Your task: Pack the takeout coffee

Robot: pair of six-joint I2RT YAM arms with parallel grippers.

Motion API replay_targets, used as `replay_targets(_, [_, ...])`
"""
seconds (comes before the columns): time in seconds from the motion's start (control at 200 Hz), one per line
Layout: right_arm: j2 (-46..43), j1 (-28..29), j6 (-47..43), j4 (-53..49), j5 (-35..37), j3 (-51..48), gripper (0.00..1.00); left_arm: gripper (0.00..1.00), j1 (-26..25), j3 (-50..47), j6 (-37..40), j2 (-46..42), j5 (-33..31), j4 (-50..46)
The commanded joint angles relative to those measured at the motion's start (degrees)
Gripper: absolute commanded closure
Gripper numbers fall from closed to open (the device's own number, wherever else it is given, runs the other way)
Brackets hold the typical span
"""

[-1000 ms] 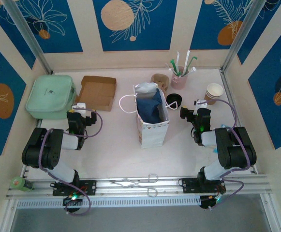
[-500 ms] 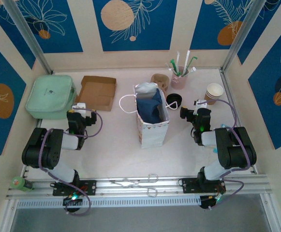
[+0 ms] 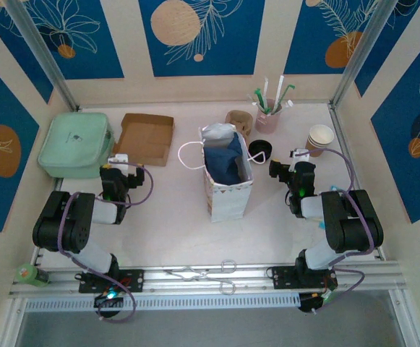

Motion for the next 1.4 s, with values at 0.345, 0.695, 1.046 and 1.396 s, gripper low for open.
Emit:
replay_targets(0.345, [-0.8, 0.1, 0.4, 0.7, -0.5, 0.7, 0.01, 0.00, 0.1, 0.5, 0.0, -0.9, 1.2, 0.0])
replay_targets(0.695, [-0.8, 0.1, 0.5, 0.6, -0.5, 0.8, 0.01, 0.00, 0.1, 1.0, 1.2, -1.0, 4.6, -1.1])
replay_targets(1.046, [-0.8, 0.1, 0.5, 0.7, -0.5, 0.8, 0.01, 0.00, 0.1, 1.1, 1.2, -0.9, 4.6, -1.1])
replay_targets(1.396, [-0.8, 0.1, 0.5, 0.7, -0.5, 0.7, 0.01, 0.00, 0.2, 1.9, 1.0, -0.7, 5.1, -2.5])
